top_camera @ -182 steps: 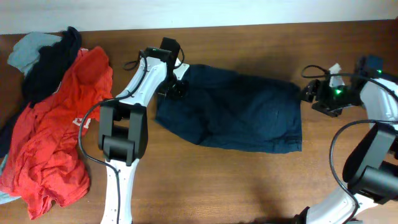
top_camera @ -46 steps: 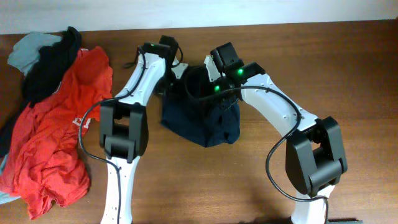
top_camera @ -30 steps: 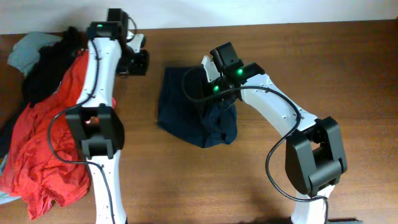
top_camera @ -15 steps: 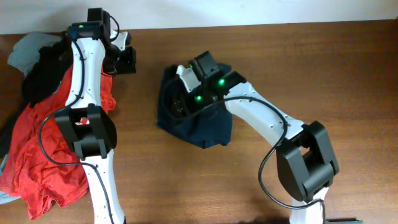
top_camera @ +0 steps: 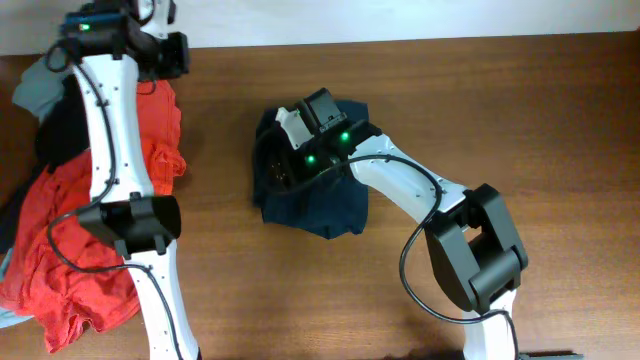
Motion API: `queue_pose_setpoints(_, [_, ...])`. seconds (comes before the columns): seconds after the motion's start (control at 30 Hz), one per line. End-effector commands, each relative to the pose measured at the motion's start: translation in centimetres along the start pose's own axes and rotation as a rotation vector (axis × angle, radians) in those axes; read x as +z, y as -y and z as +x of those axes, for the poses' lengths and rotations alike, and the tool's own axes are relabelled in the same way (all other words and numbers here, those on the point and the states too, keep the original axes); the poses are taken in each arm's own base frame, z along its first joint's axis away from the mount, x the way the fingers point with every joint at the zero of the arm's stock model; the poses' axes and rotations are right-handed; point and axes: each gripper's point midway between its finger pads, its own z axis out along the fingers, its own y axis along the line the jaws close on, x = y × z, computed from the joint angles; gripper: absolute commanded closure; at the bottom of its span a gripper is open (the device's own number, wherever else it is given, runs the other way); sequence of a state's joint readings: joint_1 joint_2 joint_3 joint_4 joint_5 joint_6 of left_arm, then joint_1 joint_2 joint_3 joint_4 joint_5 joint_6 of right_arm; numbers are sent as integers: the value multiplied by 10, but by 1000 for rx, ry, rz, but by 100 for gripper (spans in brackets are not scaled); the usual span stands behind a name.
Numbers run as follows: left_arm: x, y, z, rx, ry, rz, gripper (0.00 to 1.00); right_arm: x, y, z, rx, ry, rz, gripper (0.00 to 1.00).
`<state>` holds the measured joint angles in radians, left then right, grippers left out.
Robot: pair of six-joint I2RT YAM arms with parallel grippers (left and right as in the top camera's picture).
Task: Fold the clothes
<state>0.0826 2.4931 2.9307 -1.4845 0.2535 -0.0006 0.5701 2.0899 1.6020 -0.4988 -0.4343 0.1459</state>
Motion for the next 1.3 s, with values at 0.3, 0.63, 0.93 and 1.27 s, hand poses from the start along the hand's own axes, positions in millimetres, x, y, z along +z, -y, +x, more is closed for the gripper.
queue_pose_setpoints(0.3, [-19,-1,-6,21,40,-17,99,-98,15,-67,85,246,159,38])
queue_pose_setpoints(0.63, [-17,5,-6,30,37,-11,98,-64,72,-56,211,223,303,44])
queue_pose_setpoints(0.93, [-17,9,-4,33,29,-5,98,-38,71,-54,182,230,374,45])
queue_pose_setpoints(1.27, [-15,15,-3,44,26,-2,98,-16,69,-48,176,228,426,47])
